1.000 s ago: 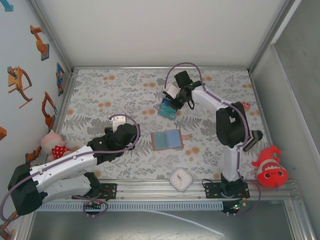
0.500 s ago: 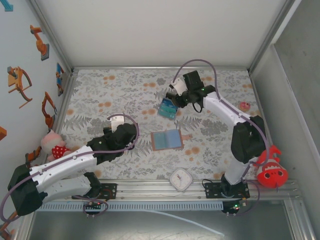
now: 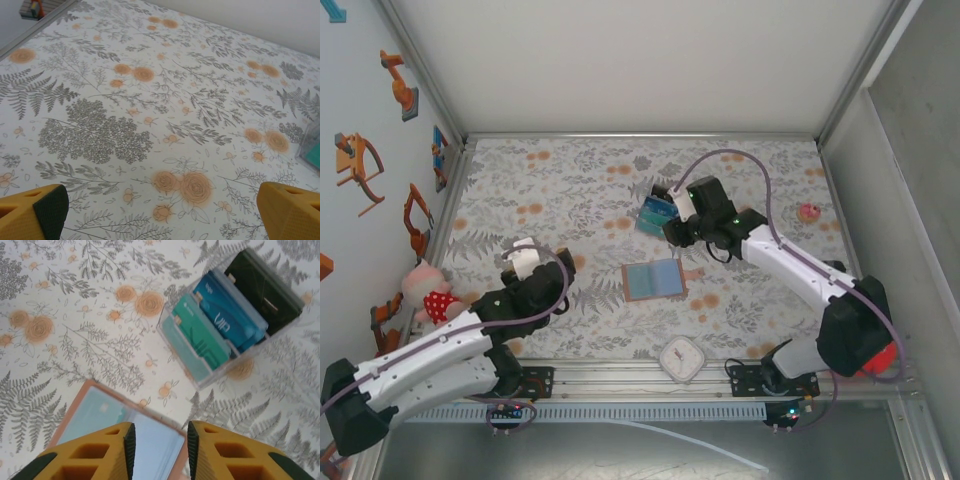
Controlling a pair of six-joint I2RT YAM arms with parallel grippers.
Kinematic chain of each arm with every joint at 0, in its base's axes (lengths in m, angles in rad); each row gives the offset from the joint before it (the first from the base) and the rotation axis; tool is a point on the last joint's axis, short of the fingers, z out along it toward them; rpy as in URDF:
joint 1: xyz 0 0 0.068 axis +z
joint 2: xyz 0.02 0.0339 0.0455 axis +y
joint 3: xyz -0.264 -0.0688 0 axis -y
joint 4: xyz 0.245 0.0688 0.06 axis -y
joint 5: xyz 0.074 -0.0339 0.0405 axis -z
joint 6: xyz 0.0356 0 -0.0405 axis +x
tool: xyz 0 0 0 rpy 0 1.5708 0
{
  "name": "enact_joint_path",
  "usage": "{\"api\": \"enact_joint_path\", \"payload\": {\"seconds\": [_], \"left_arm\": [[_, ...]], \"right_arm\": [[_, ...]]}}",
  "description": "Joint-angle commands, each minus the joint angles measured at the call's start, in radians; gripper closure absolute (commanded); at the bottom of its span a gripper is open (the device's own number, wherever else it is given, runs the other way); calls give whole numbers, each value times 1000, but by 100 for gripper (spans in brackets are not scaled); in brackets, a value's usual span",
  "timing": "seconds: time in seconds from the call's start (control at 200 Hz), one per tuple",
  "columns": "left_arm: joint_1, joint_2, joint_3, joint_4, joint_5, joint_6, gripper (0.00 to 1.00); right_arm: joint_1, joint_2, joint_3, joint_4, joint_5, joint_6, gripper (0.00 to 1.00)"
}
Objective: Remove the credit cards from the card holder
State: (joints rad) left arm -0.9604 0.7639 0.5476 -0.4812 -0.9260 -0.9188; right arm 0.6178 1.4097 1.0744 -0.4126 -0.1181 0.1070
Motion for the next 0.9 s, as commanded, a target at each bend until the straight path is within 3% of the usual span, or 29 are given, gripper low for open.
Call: {"api": "enact_joint_path", "payload": {"seconds": [0.0, 0.145, 0.491, 0.896], "left_arm": [[5, -88, -36, -86, -55, -79, 3], [5, -208, -74, -180, -82, -155, 3], [6, -430, -133, -284, -107, -188, 3], [5, -438, -146, -277, -106, -191, 3]], "right_arm": [[50, -44, -50, 1, 52, 104, 66], [158, -31, -67, -31, 109, 161, 69], [322, 182, -33, -29, 144, 289, 60], [382, 385, 67, -61, 179, 262, 50]]}}
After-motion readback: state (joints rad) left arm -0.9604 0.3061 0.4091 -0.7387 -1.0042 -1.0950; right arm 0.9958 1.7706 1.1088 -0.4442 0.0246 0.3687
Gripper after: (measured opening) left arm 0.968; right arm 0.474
